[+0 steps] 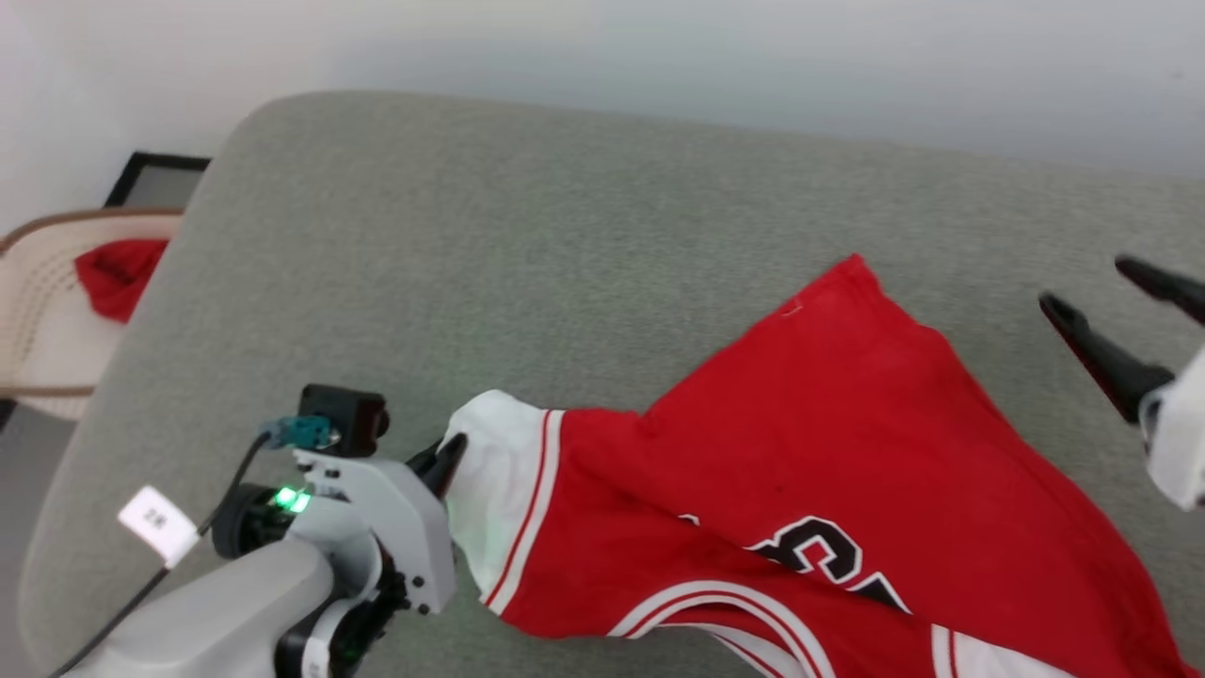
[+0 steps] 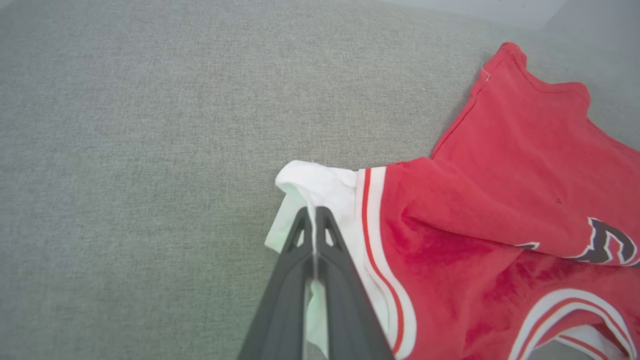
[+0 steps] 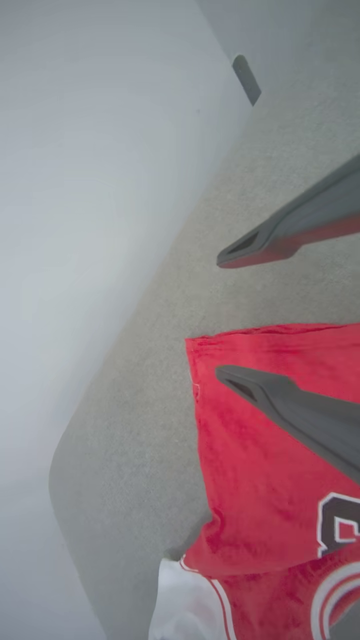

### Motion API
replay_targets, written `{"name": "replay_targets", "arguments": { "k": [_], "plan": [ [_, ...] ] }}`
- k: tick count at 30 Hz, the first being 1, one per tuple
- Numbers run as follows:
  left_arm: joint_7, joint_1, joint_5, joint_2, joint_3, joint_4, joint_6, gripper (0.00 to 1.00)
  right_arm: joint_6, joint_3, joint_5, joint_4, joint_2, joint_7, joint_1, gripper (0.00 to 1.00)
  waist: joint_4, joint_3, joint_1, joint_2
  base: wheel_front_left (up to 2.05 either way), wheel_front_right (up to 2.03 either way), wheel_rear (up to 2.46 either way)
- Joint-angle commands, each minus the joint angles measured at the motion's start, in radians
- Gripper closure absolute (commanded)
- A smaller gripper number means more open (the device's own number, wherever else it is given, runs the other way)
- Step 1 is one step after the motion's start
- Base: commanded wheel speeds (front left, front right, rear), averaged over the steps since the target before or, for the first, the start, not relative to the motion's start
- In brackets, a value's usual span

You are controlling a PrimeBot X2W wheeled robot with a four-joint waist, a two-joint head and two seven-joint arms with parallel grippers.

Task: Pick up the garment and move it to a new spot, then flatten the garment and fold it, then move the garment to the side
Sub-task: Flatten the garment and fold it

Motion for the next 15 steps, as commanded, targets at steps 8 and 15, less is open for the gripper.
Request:
{"name": "replay_targets", "arguments": {
  "k": [8,15],
  "plan": [
    [0.006,-0.065,0.04,-0.099,-0.013,0.074,-0.067,1.0,0.0,0.275,0.062,0.344,-0.019,-0.038,-0.311,0.0,0.129,0.08,0.0,0.0,0.0,0.0,0.0],
    [0.01,-0.11,0.063,-0.176,-0.023,0.141,-0.121,1.0,0.0,0.418,0.141,0.547,-0.019,0.052,-0.469,0.0,0.195,0.127,0.0,0.0,0.0,0.0,0.0]
  ]
}}
